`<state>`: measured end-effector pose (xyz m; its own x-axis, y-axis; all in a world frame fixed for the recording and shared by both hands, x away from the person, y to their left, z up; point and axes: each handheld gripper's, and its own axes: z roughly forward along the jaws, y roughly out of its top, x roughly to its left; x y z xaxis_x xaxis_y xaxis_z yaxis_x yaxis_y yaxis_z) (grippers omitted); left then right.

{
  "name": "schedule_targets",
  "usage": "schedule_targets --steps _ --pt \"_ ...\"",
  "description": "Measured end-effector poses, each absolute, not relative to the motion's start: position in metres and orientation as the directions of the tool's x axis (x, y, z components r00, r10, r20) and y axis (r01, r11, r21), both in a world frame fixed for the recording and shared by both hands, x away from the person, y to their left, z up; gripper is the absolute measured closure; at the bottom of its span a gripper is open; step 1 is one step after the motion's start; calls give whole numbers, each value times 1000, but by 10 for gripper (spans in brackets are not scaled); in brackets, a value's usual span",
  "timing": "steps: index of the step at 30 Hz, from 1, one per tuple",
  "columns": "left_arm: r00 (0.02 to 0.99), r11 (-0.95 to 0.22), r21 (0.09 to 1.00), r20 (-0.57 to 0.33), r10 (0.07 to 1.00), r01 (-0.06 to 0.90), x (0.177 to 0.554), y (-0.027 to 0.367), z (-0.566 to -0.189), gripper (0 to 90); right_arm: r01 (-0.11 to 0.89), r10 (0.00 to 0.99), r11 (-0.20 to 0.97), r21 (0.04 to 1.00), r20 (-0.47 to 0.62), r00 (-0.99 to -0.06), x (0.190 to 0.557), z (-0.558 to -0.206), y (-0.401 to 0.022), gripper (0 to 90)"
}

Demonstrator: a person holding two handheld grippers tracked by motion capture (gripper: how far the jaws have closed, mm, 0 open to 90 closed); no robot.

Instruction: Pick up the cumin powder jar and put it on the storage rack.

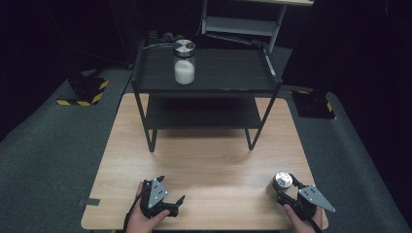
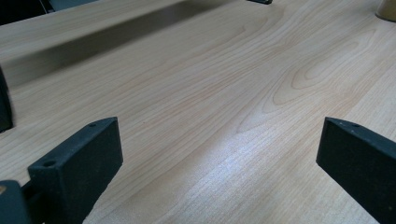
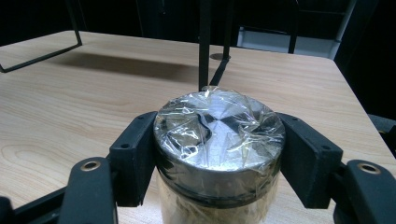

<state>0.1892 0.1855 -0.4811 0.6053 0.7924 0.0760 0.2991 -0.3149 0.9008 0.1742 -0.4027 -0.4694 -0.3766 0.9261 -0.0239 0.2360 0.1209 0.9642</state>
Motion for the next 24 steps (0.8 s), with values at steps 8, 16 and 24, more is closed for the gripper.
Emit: schedule_targets --steps 8,16,24 --pt "607 -315 901 76 791 298 189 186 -481 8 232 926 128 964 -32 -376 175 -469 -401 347" --pt "608 -314 902 74 791 298 189 186 -481 8 238 929 108 965 -12 -371 175 -469 -402 349" --pt "607 -308 903 69 792 300 190 187 -482 8 236 930 108 966 -14 -368 175 -468 -402 349"
